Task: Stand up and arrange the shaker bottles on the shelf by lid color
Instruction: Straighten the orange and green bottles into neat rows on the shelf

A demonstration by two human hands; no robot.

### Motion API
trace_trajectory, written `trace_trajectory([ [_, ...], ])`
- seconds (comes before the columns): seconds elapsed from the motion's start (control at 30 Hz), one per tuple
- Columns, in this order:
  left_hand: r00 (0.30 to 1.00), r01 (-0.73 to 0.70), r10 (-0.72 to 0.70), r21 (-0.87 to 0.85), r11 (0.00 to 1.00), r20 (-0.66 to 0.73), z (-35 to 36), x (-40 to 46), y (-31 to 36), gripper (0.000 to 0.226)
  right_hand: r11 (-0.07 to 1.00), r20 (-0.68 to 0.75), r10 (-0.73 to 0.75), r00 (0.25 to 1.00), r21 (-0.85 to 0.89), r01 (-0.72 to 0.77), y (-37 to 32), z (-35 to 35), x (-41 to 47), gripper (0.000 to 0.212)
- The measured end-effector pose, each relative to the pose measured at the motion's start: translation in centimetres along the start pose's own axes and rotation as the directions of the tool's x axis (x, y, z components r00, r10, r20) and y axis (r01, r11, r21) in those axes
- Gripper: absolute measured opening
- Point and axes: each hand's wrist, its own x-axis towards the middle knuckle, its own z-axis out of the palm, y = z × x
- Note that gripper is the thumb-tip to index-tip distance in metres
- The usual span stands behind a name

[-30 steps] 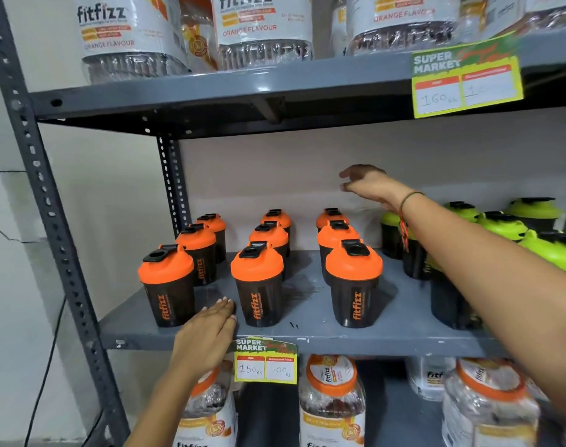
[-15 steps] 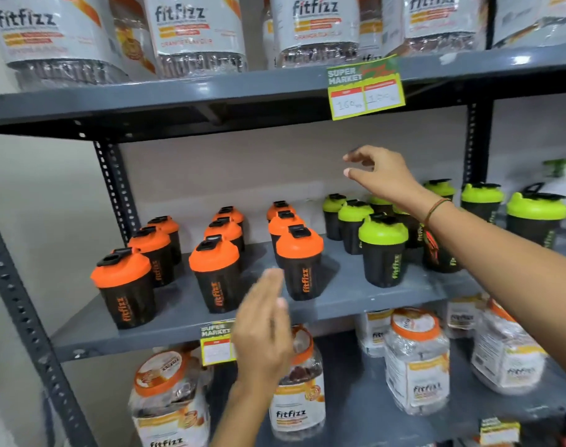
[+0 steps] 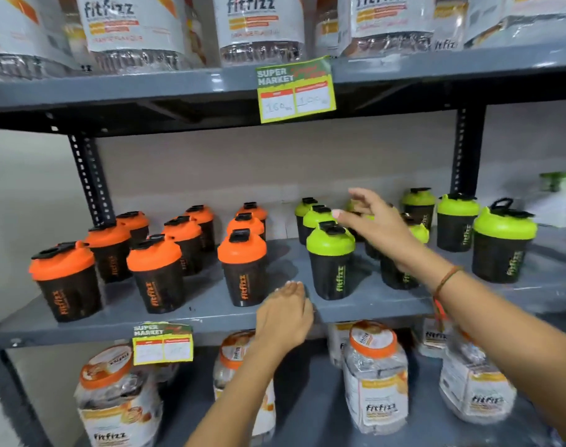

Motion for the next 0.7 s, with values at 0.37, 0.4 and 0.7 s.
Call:
trace_trajectory([
  [0.37, 0.99, 0.096, -0.098, 0.024, 0.995, 0.101, 0.8, 1.5, 0.6, 0.051, 0.998, 0.173, 0.038, 0.984, -0.059, -0.029, 8.0, 4.1, -3.3, 0.117],
  [0.4, 0.99, 0.093, -0.095, 0.025, 0.995, 0.106, 0.7, 1.5, 0.6, 0.051, 0.997, 0.167, 0.037, 0.985, -0.069, -0.026, 8.1, 4.2, -3.2, 0.119],
  [0.7, 0.986, 0.111, -0.113, 0.017, 0.994, 0.126, 0.6, 1.5, 0.7, 0.052, 0.966, 0.129, -0.011, 0.992, 0.259, -0.023, 6.3, 3.0, -3.1, 0.114],
])
